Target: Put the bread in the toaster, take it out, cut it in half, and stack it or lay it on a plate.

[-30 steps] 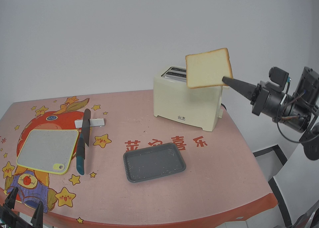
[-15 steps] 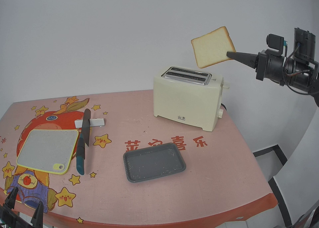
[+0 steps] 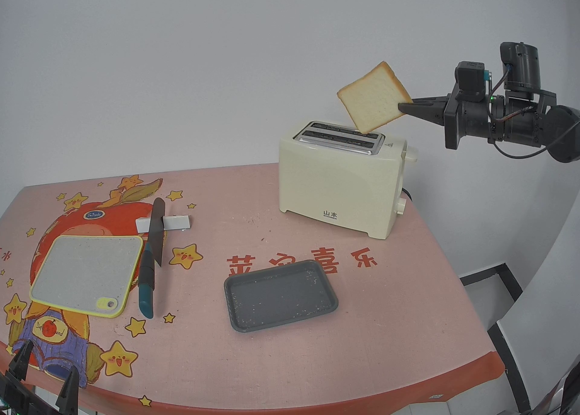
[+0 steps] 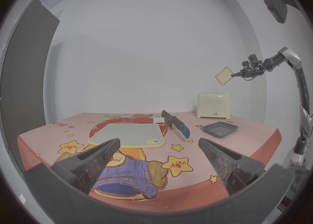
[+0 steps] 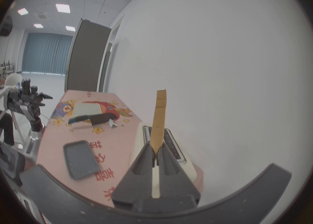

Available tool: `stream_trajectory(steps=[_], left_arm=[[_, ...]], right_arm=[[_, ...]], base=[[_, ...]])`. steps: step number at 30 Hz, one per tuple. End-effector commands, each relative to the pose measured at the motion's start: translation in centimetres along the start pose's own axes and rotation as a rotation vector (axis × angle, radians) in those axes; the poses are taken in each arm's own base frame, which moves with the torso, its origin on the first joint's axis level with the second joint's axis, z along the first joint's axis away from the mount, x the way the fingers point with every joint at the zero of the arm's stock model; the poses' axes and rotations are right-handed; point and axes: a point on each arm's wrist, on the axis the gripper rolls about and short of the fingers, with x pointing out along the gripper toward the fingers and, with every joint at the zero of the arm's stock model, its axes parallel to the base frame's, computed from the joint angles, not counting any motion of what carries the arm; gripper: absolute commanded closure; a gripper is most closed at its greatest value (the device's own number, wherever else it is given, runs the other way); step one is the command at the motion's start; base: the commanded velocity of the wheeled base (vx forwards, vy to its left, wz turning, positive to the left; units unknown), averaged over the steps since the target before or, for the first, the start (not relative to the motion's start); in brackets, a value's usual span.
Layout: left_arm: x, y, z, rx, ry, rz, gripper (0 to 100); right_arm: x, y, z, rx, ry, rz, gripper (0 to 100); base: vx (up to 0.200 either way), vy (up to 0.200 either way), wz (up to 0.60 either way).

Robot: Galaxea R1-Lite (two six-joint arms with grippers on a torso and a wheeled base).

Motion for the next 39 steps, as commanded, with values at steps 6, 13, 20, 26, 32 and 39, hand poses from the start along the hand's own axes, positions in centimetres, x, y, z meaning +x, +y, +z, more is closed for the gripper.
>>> stream_trajectory(steps=[6,13,20,26,32,39], left_arm=[[0.1,0.0,-0.5,0.000,0.017,0.001,0],[0.1,0.0,-0.4,0.000,0.015,0.001,0],[0.1,0.0,-0.5,0.000,0.017,0.001,0],[0.1,0.0,-0.5,0.000,0.017,-0.001,0],[0.1,0.0,-0.4,0.000,0.015,0.001,0],[0.1,0.0,-0.4,0.000,0.015,0.001,0]], right_arm=[[1.8,-2.1,-2.6,-0.053,0.066,-0.012,100],[2.3,-2.3,-3.3,-0.082,0.078,-0.013,100],[2.6,-2.5,-3.6,-0.079,0.081,-0.011,100],[2.8,-2.4,-3.6,-0.077,0.081,-0.008,100],[3.5,-2.4,-3.6,-0.078,0.081,0.000,100],[3.9,-2.1,-3.4,-0.077,0.084,-0.001,100]], base=[[0.000,0.000,0.00],[0.000,0.000,0.00],[0.000,0.000,0.00],[0.000,0.000,0.00],[0.000,0.000,0.00],[0.000,0.000,0.00]])
